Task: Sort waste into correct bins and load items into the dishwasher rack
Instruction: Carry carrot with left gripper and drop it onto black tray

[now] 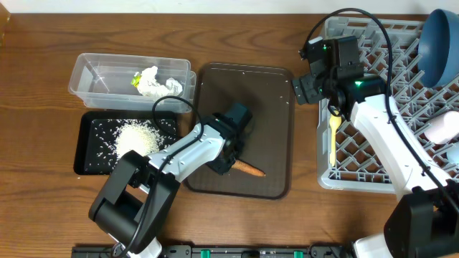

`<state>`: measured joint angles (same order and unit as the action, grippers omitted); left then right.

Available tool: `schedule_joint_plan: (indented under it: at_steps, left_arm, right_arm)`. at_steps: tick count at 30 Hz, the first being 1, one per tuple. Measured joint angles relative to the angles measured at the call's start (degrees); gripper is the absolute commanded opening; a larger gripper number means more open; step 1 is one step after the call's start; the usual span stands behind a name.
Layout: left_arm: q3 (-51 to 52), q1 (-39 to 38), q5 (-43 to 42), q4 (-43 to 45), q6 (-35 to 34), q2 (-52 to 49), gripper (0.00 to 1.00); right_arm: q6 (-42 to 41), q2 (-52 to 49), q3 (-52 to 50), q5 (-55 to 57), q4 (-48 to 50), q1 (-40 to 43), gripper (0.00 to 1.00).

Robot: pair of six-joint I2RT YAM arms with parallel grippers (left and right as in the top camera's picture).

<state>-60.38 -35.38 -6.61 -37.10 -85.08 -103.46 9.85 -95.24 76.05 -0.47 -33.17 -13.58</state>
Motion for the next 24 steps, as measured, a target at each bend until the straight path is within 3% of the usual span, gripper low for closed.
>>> schedule_joint_plan:
  at_steps: [6,10,18,24]
  left_arm:
    - [0.0,0.1,0.5,0.1,0.5,0.0,0.19]
    - [0.0,1.3,0.6,0.1,4.4,0.0,0.07]
    - [0.0,5.5,1.1,0.0,16.2,1.6,0.06]
    - [0.0,9.5,4.6,-2.0,21.8,10.5,0.06]
  right_arm:
    - [0.0,0.0,0.0,0.0,0.0,0.0,0.91]
    - [0.0,0.0,0.0,0.0,0.0,0.0,0.91]
    - [0.0,0.0,0.0,0.0,0.0,0.0,0.91]
    - [0.0,0.0,0.0,0.1,-0.2,0.0,0.91]
